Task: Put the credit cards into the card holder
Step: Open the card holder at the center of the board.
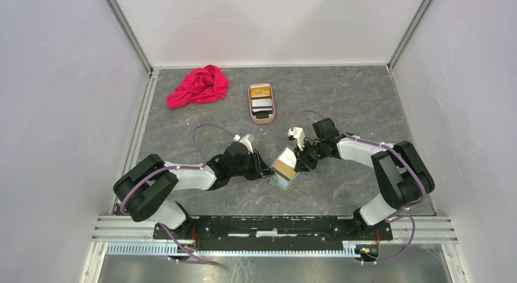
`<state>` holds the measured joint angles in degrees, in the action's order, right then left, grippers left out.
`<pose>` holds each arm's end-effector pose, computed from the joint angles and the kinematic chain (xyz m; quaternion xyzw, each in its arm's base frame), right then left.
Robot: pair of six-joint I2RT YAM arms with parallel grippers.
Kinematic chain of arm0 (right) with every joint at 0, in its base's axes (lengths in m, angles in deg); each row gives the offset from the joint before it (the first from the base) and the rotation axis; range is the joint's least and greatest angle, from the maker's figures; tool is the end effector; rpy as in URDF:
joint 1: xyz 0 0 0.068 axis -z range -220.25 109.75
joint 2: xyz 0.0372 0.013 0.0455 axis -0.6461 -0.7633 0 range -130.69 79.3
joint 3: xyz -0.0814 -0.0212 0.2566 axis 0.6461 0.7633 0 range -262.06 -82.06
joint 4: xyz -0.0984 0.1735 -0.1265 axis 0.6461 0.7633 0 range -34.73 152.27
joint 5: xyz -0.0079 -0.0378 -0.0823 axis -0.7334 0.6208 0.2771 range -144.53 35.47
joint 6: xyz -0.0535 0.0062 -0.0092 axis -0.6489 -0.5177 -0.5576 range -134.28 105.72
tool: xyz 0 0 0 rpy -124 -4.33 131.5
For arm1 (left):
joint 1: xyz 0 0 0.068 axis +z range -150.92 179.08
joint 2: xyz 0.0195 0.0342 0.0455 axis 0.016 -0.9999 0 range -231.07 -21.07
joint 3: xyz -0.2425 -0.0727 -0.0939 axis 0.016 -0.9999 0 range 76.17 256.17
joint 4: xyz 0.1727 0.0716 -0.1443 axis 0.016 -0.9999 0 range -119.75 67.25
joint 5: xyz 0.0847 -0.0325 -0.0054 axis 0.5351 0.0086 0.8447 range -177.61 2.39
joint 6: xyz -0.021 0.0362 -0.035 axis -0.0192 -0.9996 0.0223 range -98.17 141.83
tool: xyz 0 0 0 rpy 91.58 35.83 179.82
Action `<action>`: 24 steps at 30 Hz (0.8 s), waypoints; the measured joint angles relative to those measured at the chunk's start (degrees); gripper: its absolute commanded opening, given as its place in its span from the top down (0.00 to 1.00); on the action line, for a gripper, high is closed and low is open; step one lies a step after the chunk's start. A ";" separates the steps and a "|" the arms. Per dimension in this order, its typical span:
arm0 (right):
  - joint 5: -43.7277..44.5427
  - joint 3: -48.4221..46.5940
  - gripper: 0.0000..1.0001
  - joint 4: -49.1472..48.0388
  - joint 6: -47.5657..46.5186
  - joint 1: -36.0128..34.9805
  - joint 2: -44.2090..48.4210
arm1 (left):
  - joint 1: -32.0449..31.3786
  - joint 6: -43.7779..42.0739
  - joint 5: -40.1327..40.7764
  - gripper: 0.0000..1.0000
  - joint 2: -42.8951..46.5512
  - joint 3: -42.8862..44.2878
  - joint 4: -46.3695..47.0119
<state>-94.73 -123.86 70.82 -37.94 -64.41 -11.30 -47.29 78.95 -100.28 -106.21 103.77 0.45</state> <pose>0.2234 0.1262 0.1583 -0.4409 0.8061 0.3360 0.2070 0.1709 -0.1907 0.1602 -0.0311 0.8799 -0.4248 0.2106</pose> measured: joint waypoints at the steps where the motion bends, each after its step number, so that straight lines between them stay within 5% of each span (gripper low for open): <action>1: -0.04 0.00 0.77 0.00 0.00 0.00 0.00 | 0.00 0.63 -0.15 0.70 -0.11 -0.46 0.44; 24: -0.61 0.02 0.70 0.04 0.09 0.04 -0.04 | -2.69 9.01 -2.10 0.60 -4.24 -4.66 11.50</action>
<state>-95.35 -123.84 70.87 -37.85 -64.37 -11.35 -49.98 87.96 -102.38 -110.45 99.11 11.95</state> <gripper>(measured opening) 0.292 0.373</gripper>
